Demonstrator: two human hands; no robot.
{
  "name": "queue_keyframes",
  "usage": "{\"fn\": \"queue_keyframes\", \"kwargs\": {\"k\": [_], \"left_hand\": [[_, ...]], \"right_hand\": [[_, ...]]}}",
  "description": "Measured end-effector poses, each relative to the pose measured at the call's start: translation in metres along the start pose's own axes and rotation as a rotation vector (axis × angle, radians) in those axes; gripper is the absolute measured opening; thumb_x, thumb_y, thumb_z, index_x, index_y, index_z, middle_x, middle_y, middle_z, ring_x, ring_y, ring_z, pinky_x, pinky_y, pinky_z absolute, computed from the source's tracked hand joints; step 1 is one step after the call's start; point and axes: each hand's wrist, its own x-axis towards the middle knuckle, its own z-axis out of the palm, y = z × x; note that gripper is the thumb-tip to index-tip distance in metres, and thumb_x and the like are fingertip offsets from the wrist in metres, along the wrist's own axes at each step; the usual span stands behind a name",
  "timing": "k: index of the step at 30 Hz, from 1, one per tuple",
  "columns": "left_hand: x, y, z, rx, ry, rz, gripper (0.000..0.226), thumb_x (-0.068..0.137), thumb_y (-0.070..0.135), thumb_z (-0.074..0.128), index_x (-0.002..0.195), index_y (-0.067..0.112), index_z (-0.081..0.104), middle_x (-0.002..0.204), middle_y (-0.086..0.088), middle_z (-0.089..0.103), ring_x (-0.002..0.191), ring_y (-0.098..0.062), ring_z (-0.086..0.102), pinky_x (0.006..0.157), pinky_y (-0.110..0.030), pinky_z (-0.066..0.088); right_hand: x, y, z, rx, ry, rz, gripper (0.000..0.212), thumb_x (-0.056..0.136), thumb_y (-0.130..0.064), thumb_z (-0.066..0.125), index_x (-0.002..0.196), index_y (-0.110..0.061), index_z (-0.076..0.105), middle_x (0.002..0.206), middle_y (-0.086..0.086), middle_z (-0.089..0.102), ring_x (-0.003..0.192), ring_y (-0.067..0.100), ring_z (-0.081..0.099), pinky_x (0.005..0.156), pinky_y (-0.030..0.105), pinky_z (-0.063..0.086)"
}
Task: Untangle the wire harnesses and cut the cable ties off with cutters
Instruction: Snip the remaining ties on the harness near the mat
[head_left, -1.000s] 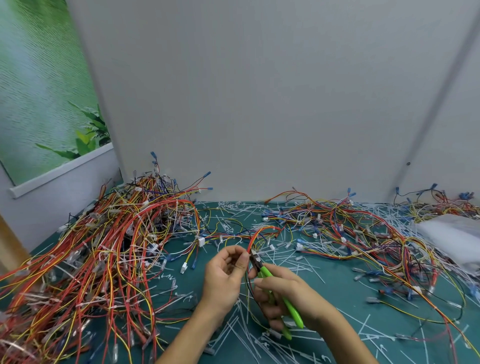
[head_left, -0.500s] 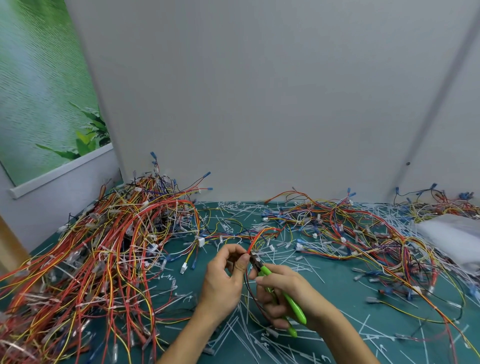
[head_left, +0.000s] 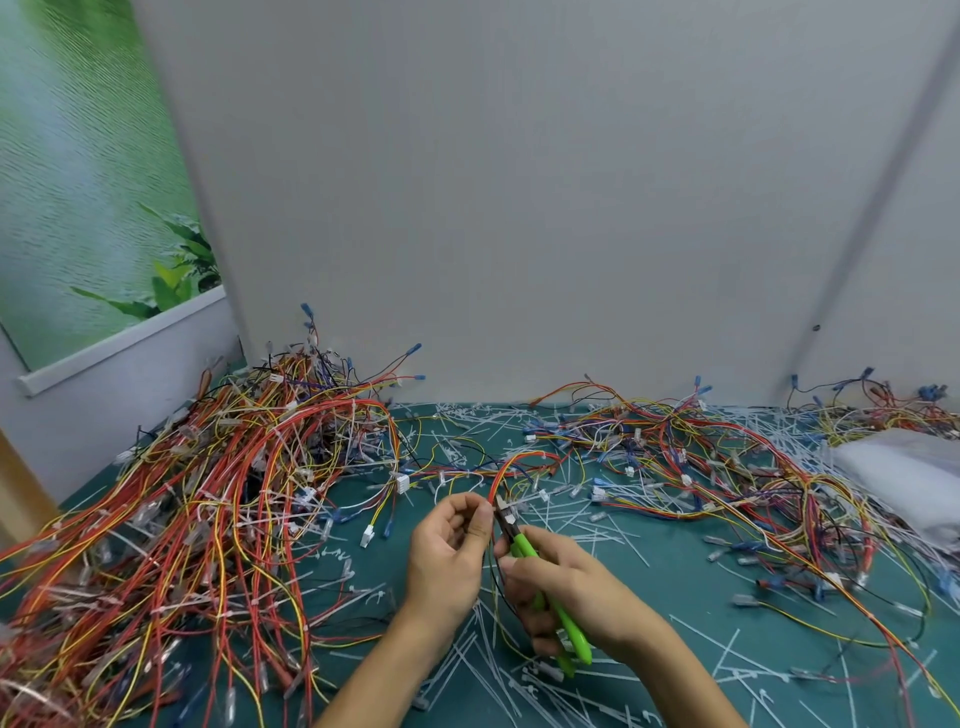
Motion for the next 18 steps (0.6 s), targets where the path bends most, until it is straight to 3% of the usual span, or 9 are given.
{"fn": "queue_keyframes", "kwargs": {"k": [3, 18], "left_hand": [[0.003, -0.001, -0.002, -0.057, 0.064, -0.049, 0.002, 0.096, 0.006, 0.064, 0.094, 0.008, 0.066, 0.082, -0.002, 0.069, 0.077, -0.008, 0.063, 0.072, -0.018, 0.053], [0.008, 0.0, -0.005, -0.114, 0.084, -0.085, 0.003, 0.096, 0.007, 0.064, 0.095, 0.006, 0.066, 0.077, -0.003, 0.069, 0.069, -0.009, 0.062, 0.064, -0.019, 0.054]], "right_hand": [[-0.001, 0.001, 0.001, -0.045, -0.042, 0.006, 0.027, 0.092, -0.026, 0.062, 0.111, -0.013, 0.048, 0.071, 0.0, 0.043, 0.052, 0.016, 0.036, 0.045, 0.023, 0.038], [0.0, 0.004, 0.007, -0.062, -0.053, 0.014, 0.025, 0.094, -0.027, 0.059, 0.112, -0.014, 0.048, 0.071, 0.0, 0.041, 0.053, 0.015, 0.033, 0.045, 0.022, 0.037]]}}
